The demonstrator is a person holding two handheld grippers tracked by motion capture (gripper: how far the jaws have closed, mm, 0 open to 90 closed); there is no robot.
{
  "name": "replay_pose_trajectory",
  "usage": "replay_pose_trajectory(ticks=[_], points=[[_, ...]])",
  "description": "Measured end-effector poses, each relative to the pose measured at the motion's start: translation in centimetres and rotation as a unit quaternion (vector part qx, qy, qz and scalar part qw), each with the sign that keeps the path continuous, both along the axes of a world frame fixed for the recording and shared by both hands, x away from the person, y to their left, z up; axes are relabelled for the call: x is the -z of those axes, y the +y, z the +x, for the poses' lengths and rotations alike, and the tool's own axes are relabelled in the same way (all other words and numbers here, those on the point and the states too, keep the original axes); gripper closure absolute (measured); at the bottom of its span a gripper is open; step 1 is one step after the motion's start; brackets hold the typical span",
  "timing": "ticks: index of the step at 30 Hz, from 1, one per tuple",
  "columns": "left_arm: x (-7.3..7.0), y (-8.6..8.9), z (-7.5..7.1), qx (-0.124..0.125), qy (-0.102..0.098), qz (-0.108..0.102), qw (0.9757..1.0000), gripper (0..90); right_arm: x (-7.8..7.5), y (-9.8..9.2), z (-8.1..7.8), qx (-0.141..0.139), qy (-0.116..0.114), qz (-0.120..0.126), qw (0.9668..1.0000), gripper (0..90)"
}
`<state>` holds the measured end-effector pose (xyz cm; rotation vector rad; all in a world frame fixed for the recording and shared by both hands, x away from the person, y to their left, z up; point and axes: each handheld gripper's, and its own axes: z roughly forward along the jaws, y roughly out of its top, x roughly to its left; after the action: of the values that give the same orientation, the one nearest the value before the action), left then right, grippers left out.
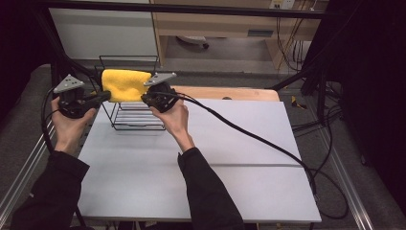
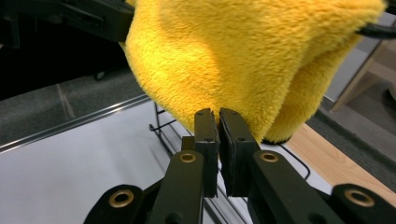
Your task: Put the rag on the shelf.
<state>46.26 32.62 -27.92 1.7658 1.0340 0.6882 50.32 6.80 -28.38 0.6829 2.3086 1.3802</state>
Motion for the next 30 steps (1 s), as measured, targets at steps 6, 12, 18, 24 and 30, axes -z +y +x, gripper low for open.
replay_pose_trajectory(ticks=[6,12,18,24,30], points=[[0.7,-0.1,0.7,0.0,0.002,-0.013,0.9999,89.5,0.2,0.2,0.2,0.003,-0.003,0.019,0.9998,82.8],[0.3,0.3,-1.1,0.017,-0.001,-0.012,0.9998,85.3,-0.8,-0.5,-1.1,-0.017,-0.014,0.021,0.9995,74.7],[1.0,0.5,-2.9,0.031,0.017,-0.003,0.9994,69.2,-1.9,-3.5,-2.9,-0.017,-0.011,0.041,0.999,57.8],[3.3,-0.3,-4.1,0.054,0.034,0.01,0.9979,51.1,-1.8,-7.9,-4.2,0.005,0.005,0.045,0.9989,40.4],[6.0,-1.7,-4.9,0.065,0.049,0.016,0.9966,32.7,-0.1,-12.9,-5.3,0.038,0.028,0.049,0.9977,25.9]])
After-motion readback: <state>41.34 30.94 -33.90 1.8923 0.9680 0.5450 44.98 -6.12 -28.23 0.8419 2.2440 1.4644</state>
